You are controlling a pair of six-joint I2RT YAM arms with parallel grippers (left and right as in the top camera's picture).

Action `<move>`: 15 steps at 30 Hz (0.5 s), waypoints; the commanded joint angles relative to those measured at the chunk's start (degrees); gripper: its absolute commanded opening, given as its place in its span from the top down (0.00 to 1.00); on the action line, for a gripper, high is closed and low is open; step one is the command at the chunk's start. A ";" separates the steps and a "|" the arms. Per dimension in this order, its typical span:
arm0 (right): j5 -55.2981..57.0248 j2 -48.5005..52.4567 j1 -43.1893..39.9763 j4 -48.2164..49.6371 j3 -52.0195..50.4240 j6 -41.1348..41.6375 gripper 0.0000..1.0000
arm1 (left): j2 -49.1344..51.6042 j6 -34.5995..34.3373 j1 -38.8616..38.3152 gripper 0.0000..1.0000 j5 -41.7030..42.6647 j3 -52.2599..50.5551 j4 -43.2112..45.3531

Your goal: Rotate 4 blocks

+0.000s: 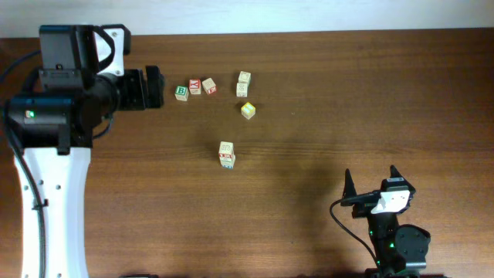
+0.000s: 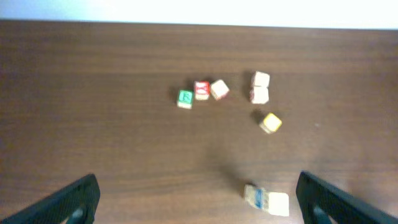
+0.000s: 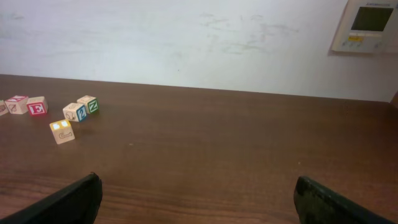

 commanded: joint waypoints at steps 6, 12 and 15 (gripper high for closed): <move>-0.52 -0.55 -0.33 0.11 -0.61 0.24 0.02 | -42.75 10.43 0.52 0.01 -3.89 -70.84 60.61; -0.55 -0.55 -0.33 0.11 -0.61 0.24 0.02 | -71.58 11.91 1.49 0.01 -7.10 -99.97 69.57; -0.55 -0.55 -0.33 0.11 -0.61 0.24 0.02 | -83.19 12.41 1.49 0.01 -7.30 -105.98 65.11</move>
